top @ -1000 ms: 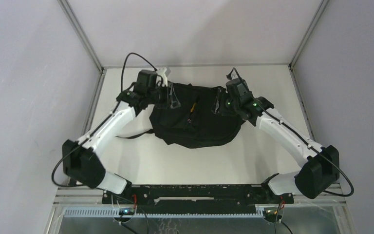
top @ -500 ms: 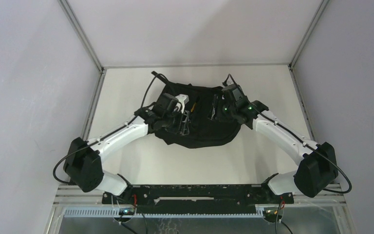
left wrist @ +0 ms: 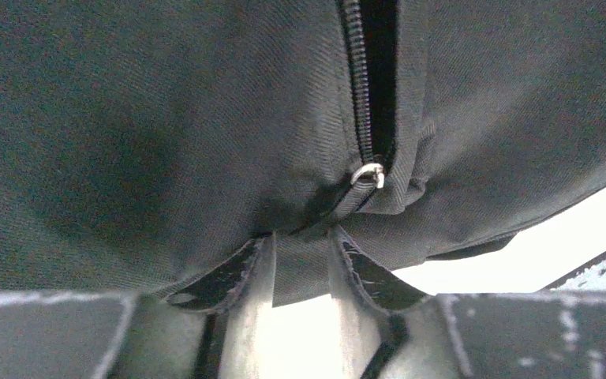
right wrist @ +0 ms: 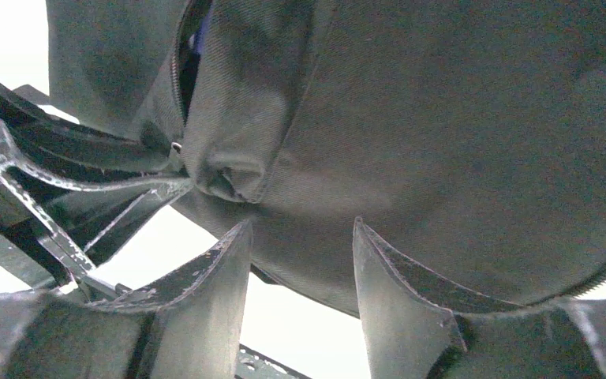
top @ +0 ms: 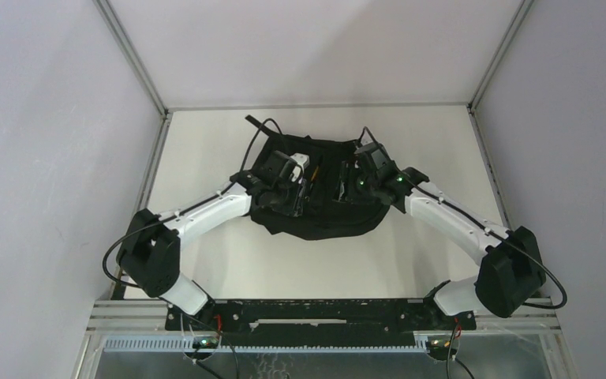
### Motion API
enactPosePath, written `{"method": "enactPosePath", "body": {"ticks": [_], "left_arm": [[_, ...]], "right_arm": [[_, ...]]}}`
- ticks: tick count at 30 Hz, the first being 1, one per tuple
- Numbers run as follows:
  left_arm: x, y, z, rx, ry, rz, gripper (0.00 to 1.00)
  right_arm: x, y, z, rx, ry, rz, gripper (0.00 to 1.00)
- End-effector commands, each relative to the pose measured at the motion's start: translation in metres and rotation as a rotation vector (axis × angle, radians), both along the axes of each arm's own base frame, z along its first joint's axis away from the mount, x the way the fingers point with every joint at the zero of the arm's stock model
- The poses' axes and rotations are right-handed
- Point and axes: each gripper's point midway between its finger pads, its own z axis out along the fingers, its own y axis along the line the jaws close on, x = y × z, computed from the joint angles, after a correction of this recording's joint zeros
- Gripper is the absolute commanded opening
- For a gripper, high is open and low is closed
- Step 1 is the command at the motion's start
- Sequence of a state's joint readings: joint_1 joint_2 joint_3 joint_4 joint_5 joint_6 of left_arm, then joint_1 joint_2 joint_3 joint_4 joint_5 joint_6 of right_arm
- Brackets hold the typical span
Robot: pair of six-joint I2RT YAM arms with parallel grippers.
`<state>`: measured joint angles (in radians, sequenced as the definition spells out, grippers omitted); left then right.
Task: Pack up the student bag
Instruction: Zip the student bag at the center of the board.
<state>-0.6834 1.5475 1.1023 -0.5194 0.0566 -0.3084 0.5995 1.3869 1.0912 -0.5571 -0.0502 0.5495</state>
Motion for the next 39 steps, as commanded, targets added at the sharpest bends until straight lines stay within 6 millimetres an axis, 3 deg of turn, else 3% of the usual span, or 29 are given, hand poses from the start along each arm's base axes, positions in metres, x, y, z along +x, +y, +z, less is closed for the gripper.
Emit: {"method": "enactPosePath", "body": {"ticks": [1, 5, 14, 18, 23, 29, 39], "left_arm": [[0.027, -0.018, 0.035, -0.056, -0.113, -0.023, 0.3], [0.03, -0.02, 0.045, -0.062, -0.131, -0.029, 0.01], [0.029, -0.016, 0.069, -0.058, -0.166, -0.035, 0.0], [0.035, -0.018, 0.081, -0.072, -0.196, -0.026, 0.0], [0.055, -0.027, 0.09, -0.096, -0.226, 0.005, 0.0], [0.084, -0.051, 0.097, -0.197, -0.207, 0.008, 0.0], [0.133, -0.068, 0.102, -0.212, -0.238, 0.045, 0.0]], "right_arm": [[-0.001, 0.022, -0.002, 0.038, -0.005, 0.039, 0.58], [-0.005, 0.03, -0.01, 0.044, 0.014, 0.06, 0.58], [-0.006, 0.042, -0.025, 0.059, 0.036, 0.069, 0.57], [-0.012, 0.043, -0.046, 0.039, 0.074, 0.069, 0.57], [-0.029, 0.045, -0.071, 0.065, 0.151, 0.054, 0.57], [-0.042, 0.036, -0.097, 0.044, 0.205, 0.006, 0.56], [-0.059, 0.03, -0.122, 0.015, 0.259, -0.007, 0.56]]}}
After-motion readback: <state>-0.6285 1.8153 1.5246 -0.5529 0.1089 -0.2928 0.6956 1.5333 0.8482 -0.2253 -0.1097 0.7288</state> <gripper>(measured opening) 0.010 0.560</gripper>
